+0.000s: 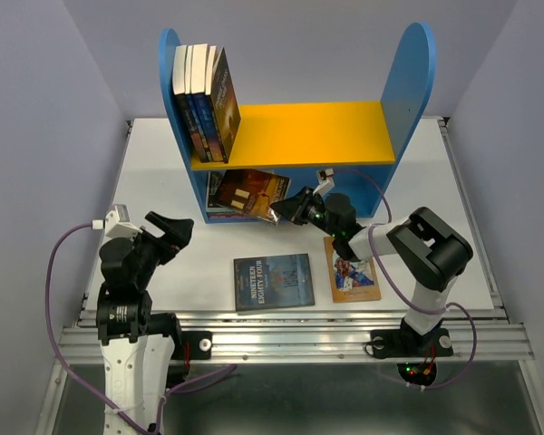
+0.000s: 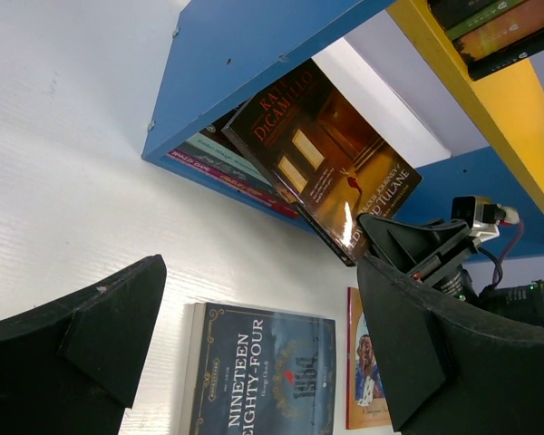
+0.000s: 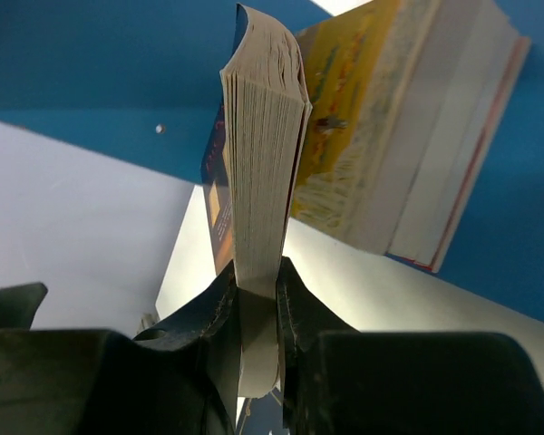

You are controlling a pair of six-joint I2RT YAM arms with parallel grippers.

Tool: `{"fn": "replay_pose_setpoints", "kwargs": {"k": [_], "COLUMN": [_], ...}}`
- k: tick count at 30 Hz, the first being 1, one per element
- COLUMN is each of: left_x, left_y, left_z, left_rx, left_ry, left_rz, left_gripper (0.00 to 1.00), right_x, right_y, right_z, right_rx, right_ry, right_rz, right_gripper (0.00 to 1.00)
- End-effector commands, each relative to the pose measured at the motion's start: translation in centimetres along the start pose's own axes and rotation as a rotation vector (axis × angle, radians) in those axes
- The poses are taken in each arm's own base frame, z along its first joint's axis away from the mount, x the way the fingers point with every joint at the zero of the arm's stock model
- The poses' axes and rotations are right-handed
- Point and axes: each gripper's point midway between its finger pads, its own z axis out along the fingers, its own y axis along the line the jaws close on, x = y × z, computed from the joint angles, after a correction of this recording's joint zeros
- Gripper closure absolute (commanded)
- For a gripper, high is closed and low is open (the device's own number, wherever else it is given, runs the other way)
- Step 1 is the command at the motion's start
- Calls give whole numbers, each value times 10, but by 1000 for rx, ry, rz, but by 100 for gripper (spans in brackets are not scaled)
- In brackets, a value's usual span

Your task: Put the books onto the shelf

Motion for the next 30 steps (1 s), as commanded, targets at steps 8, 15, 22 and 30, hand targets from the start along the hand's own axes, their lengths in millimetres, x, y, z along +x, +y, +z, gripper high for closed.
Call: {"fn": "replay_pose_setpoints", "kwargs": {"k": [8,15,22,30], "left_x": [-5,-5,-2,-2], "left_y": [-8,-7,-4,-3], "left_z": [0,0,2,2], "left_rx": [46,43,40,42], "left_ry": [-26,-25,-18,-18], "left_rz": [34,40,51,56], "left_gripper": [1,1,1,1], "right_x": [-32,-14,-5,-10], "right_y": [27,17,13,0], "right_z": [8,24,27,33], "right_rx": [-124,-85,-75,-59], "right_ry": [-110,-1,98,149], "right_rz": [24,35,39,31], "right_gripper": [99,99,99,99]}}
